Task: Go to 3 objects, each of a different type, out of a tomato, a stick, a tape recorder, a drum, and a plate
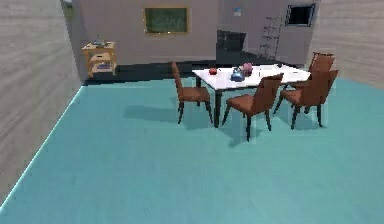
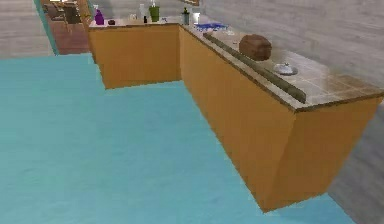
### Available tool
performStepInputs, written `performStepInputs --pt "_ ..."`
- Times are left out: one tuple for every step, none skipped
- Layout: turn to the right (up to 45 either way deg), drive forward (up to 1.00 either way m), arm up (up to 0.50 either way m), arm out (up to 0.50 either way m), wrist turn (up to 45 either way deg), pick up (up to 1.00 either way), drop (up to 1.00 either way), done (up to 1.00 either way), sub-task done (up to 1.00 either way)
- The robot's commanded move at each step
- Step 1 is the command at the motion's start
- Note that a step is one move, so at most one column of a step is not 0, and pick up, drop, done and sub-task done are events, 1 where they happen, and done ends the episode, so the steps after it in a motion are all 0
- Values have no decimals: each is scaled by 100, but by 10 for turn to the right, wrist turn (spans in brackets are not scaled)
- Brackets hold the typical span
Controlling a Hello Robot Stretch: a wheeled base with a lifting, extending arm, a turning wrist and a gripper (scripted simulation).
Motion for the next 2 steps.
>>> performStepInputs --pt "0 100 0 0 0 0 0 0 0" --pt "0 90 0 0 0 0 0 0 0"
